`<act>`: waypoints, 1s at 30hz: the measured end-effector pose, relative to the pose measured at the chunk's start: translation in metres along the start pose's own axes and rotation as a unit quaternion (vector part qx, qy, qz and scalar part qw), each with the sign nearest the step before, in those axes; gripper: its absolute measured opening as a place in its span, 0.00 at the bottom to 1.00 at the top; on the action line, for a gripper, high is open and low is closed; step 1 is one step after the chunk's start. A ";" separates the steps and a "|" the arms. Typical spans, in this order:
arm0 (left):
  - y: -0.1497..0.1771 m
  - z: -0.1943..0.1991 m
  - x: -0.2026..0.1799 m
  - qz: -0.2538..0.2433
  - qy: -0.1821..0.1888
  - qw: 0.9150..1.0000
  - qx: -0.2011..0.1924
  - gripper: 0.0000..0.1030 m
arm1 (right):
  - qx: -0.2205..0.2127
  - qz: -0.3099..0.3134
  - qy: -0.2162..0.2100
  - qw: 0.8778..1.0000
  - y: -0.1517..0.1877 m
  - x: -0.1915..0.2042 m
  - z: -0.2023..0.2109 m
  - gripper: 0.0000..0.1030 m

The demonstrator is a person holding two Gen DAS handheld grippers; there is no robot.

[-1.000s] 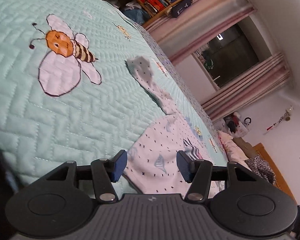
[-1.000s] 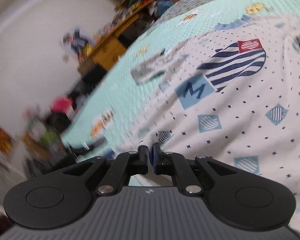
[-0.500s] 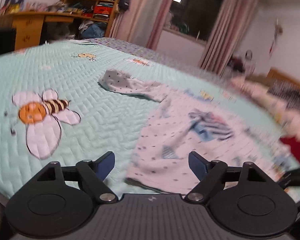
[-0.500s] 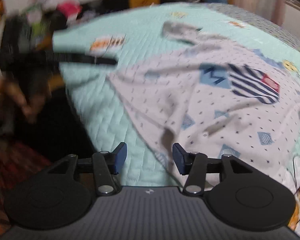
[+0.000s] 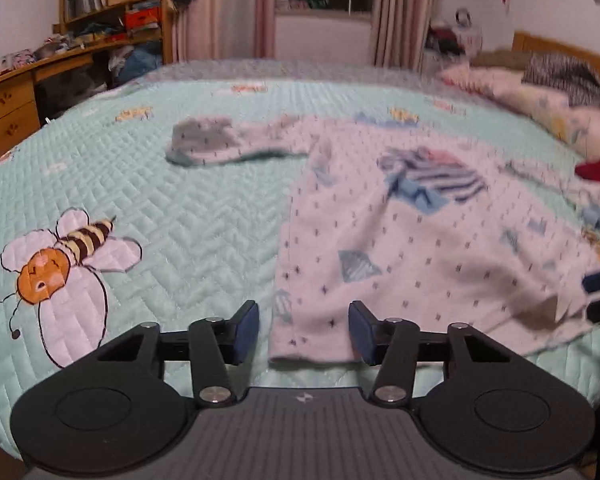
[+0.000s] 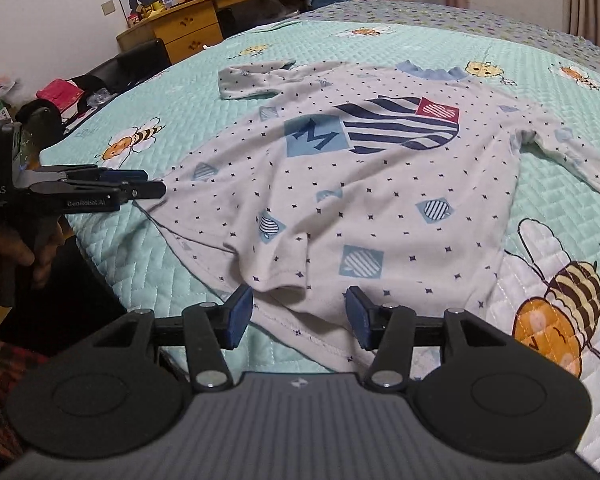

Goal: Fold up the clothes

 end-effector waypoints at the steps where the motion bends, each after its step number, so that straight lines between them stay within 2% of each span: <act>1: 0.001 -0.002 -0.001 -0.007 -0.001 1.000 0.006 0.44 | 0.000 -0.002 0.000 1.000 0.000 -0.001 0.000 0.52; 4: 0.000 -0.004 0.000 -0.019 0.007 1.000 0.012 0.33 | 0.001 -0.008 0.003 1.000 0.001 -0.004 0.000 0.54; 7: -0.003 -0.005 0.003 -0.027 0.013 0.999 0.016 0.07 | 0.000 -0.010 0.007 1.000 0.003 -0.005 0.000 0.56; 10: -0.003 -0.004 0.013 -0.001 0.017 1.000 0.017 0.05 | -0.004 -0.014 0.010 1.000 0.004 -0.008 0.002 0.56; 13: 0.006 -0.003 0.041 0.087 0.029 0.996 0.019 0.05 | -0.009 -0.023 0.014 1.000 0.007 -0.014 0.007 0.56; 16: 0.015 -0.004 0.060 0.167 0.057 0.984 0.018 0.05 | -0.011 -0.038 0.017 0.999 0.011 -0.023 0.014 0.56; 19: 0.021 -0.006 0.076 0.237 0.080 0.968 0.018 0.05 | -0.013 -0.052 0.025 0.998 0.019 -0.033 0.020 0.56; 22: 0.018 -0.008 0.077 0.230 0.068 0.971 0.017 0.05 | -0.026 -0.041 0.040 0.998 0.029 -0.037 0.030 0.56; 25: 0.017 -0.012 0.079 0.232 0.070 0.970 0.022 0.06 | -0.033 0.017 0.076 0.996 0.039 -0.030 0.036 0.56; 29: 0.024 -0.014 0.089 0.271 0.087 0.958 0.024 0.06 | -0.062 0.073 0.127 0.987 0.048 -0.026 0.044 0.56; 30: 0.024 -0.015 0.089 0.271 0.088 0.958 0.025 0.07 | -0.071 0.074 0.130 0.986 0.048 -0.027 0.045 0.56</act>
Point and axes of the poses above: each gripper's, at about its wrist camera, not at the fingertips, and z roughly against the way its jaws point, x to its left, y to its underside, the point moved 1 cm from there along -z, roughly the way its jaws point, and after that the axes turned 10 degrees about -z, right-handed, at the moved point
